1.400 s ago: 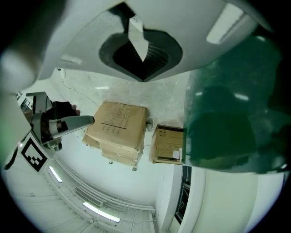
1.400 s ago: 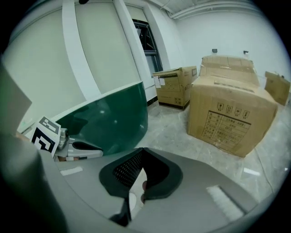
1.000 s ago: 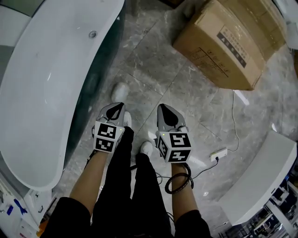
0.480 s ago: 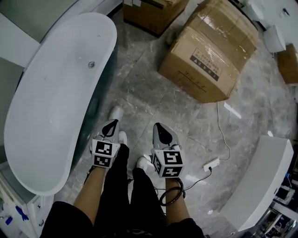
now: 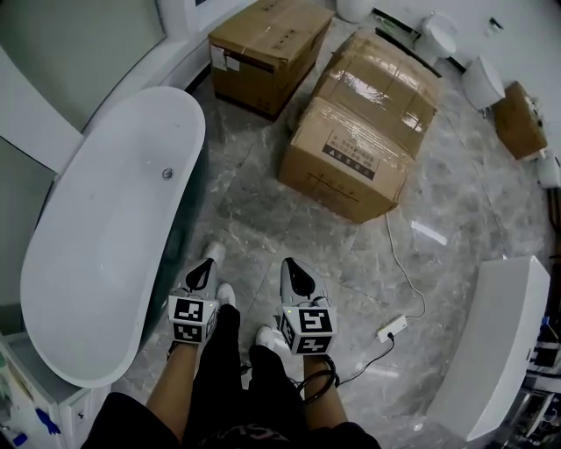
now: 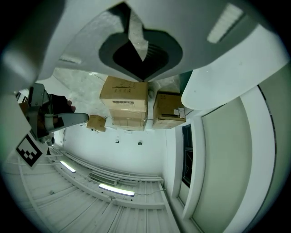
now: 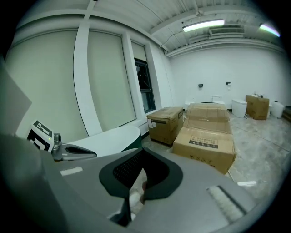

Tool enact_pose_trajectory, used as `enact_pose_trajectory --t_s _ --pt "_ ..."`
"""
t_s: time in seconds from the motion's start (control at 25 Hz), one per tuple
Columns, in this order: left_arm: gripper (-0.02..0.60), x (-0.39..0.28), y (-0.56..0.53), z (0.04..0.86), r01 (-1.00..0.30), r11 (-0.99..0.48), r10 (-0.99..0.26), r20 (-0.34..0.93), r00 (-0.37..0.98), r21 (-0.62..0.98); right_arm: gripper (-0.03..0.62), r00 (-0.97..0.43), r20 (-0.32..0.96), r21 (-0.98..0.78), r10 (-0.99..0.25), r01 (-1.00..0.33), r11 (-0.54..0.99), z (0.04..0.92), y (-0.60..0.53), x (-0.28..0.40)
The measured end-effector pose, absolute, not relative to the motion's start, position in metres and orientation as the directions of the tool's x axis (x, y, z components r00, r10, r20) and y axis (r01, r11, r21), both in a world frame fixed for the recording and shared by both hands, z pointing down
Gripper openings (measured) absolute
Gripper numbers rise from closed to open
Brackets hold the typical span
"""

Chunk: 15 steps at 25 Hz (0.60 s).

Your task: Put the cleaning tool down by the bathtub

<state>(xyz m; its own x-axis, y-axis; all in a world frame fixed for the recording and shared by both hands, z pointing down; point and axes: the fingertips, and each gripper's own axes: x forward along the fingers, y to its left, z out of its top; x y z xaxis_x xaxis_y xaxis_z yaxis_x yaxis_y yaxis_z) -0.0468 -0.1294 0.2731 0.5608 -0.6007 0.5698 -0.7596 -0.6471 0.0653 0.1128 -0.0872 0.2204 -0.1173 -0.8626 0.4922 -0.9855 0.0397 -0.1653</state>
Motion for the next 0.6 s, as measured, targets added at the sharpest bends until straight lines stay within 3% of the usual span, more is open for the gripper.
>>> enact_pose_trajectory --t_s 0.6 --pt "0.0 -0.032 -0.093 0.165 -0.763 -0.646 -0.695 0.421 0.583 -0.008 0.018 -0.096 0.359 -0.16 -0.928 -0.986 0.041 0.134 -0.041 0.134"
